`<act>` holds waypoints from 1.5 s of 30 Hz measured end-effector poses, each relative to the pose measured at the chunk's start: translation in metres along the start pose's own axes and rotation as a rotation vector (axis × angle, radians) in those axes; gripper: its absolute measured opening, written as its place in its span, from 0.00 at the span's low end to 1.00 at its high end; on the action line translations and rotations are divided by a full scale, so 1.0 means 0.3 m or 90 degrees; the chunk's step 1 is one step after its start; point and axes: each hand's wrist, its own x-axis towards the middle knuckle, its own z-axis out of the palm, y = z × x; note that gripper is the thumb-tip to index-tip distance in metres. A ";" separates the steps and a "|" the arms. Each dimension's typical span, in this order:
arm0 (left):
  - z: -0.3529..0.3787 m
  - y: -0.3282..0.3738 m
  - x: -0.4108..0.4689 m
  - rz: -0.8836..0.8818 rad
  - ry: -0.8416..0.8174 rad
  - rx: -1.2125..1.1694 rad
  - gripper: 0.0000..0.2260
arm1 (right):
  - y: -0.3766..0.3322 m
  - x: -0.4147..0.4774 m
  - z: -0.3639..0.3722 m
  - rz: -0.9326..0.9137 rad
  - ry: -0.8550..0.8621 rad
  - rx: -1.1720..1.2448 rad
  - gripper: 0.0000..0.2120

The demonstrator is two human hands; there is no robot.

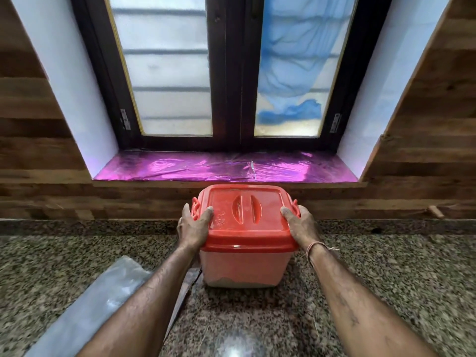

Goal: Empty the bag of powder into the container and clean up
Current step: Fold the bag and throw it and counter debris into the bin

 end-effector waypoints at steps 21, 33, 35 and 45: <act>-0.751 -0.740 -0.423 -0.170 0.003 0.398 0.46 | 0.313 -0.938 0.663 0.225 -0.481 -0.050 0.19; -0.982 -0.956 -0.157 -0.166 -0.098 0.454 0.45 | 0.257 -1.014 0.939 0.364 -0.211 -0.050 0.13; -0.978 -0.956 -0.126 -0.148 -0.085 0.471 0.36 | 0.254 -1.004 0.933 0.376 -0.184 -0.033 0.14; -1.010 -1.026 -0.050 -0.375 -0.117 0.050 0.08 | 0.266 -1.005 0.900 0.472 -0.192 0.166 0.04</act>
